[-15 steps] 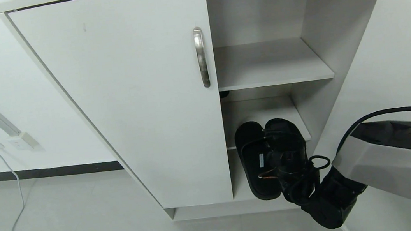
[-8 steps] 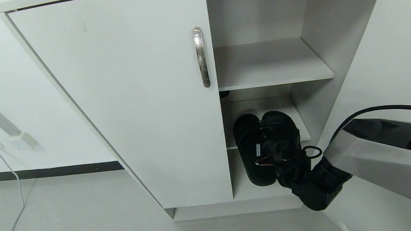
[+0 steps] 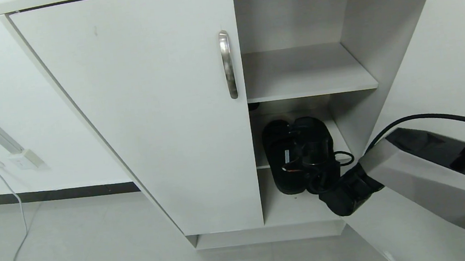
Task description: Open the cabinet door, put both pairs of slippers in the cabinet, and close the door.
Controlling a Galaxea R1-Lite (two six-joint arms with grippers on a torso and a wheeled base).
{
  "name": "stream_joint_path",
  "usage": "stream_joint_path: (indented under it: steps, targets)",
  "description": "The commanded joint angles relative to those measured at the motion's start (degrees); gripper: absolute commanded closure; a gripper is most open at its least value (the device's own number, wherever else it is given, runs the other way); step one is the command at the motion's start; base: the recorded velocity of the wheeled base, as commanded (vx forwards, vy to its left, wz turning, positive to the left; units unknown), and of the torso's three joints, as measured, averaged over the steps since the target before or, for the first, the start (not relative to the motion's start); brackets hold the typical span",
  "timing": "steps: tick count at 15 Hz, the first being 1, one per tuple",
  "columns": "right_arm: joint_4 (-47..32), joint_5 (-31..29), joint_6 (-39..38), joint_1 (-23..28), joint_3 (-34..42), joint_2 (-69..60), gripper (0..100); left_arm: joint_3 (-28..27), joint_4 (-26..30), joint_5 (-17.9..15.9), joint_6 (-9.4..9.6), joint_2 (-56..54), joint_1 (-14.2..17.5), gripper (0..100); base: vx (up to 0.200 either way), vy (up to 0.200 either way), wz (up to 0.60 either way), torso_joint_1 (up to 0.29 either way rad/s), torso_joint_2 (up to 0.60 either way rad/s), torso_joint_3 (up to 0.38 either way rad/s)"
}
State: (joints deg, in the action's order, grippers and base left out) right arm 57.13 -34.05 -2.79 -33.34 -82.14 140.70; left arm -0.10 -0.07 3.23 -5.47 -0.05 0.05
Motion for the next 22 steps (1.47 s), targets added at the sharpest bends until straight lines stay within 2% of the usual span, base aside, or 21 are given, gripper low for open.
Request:
stream_joint_path:
  steps: [1,4,17,22]
  targets:
    - [-3.2,0.0,0.5,0.8,-6.4,1.3,100,0.0,0.0,0.1,-0.06,0.1,0.0,100,0.0,0.0,0.0,0.0,0.0,0.0]
    - [-4.9,0.0,0.5,2.1,-11.5,4.1,100,0.0,0.0,0.0,-0.06,0.0,0.0,100,0.0,0.0,0.0,0.0,0.0,0.0]
    - [-13.4,0.8,1.4,4.1,-21.5,7.5,100,0.0,0.0,0.0,0.02,0.0,0.0,100,0.0,0.0,0.0,0.0,0.0,0.0]
    - [-14.1,0.8,1.4,4.1,-22.3,7.7,100,0.0,0.0,0.0,0.02,0.0,0.0,100,0.0,0.0,0.0,0.0,0.0,0.0]
